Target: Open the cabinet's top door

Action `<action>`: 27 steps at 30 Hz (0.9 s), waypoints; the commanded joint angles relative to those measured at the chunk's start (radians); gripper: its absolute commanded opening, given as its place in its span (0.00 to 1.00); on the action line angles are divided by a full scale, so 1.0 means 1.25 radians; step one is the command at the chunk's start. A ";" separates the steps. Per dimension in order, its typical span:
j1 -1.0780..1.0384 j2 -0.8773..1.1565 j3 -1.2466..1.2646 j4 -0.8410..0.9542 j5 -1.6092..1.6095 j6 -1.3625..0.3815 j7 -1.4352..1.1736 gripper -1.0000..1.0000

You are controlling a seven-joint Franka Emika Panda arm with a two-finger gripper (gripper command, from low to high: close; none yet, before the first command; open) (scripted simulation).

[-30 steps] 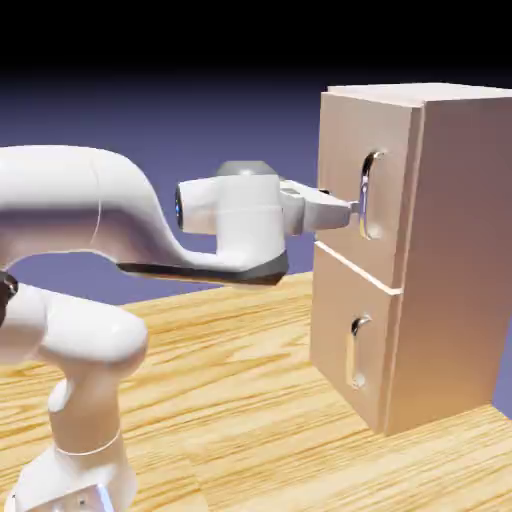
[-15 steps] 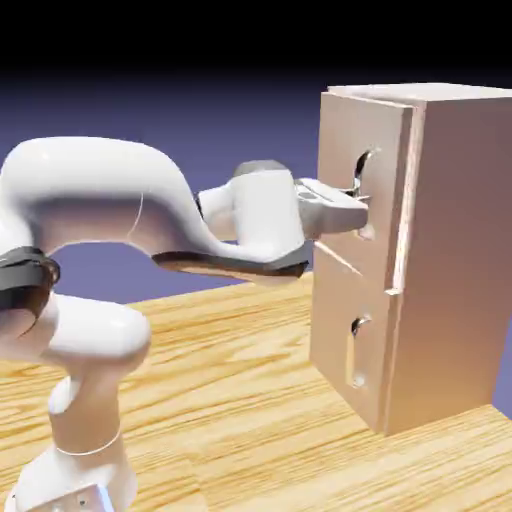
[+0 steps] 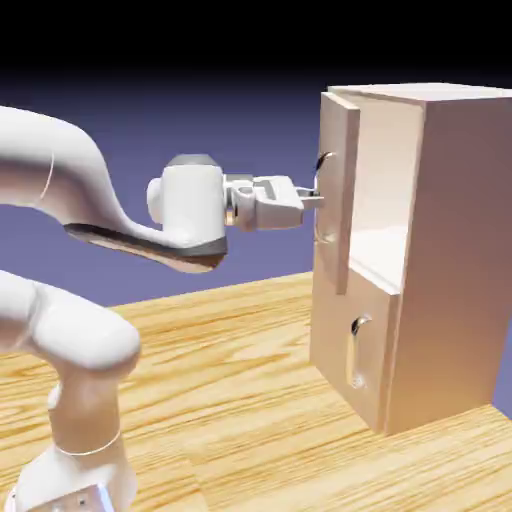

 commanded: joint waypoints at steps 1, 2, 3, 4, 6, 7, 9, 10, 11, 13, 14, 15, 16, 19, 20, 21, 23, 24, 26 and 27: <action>0.002 -0.002 0.025 -0.006 0.036 -0.029 -0.008 0.00; 0.001 -0.003 0.052 -0.011 0.071 -0.056 -0.013 0.00; -0.010 -0.002 0.081 -0.014 0.099 -0.069 -0.013 0.00; -0.033 0.001 0.110 -0.015 0.117 -0.067 -0.007 0.00; -0.091 0.007 0.156 -0.011 0.128 -0.033 0.013 0.00; -0.120 0.010 0.174 -0.008 0.128 -0.011 0.023 0.00; -0.178 0.015 0.209 -0.003 0.126 0.036 0.043 0.00; -0.207 0.016 0.226 0.000 0.126 0.060 0.052 0.00; -0.236 0.017 0.243 0.002 0.127 0.084 0.060 0.00; -0.294 0.015 0.280 0.007 0.133 0.129 0.074 0.00; -0.323 0.013 0.300 0.008 0.140 0.150 0.079 0.00; -0.352 0.009 0.323 0.010 0.151 0.169 0.082 0.00; -0.381 0.004 0.348 0.010 0.167 0.186 0.083 0.00; -0.442 -0.023 0.430 0.004 0.254 0.195 0.062 0.00; -0.438 -0.028 0.447 0.001 0.289 0.175 0.046 0.00; -0.432 -0.033 0.463 -0.001 0.323 0.153 0.029 0.00; -0.423 -0.040 0.500 -0.003 0.393 0.106 0.001 0.00; -0.417 -0.042 0.520 -0.002 0.428 0.080 -0.012 0.00; -0.407 -0.041 0.563 0.005 0.497 0.023 -0.035 0.00; -0.403 -0.038 0.586 0.010 0.532 -0.008 -0.044 0.00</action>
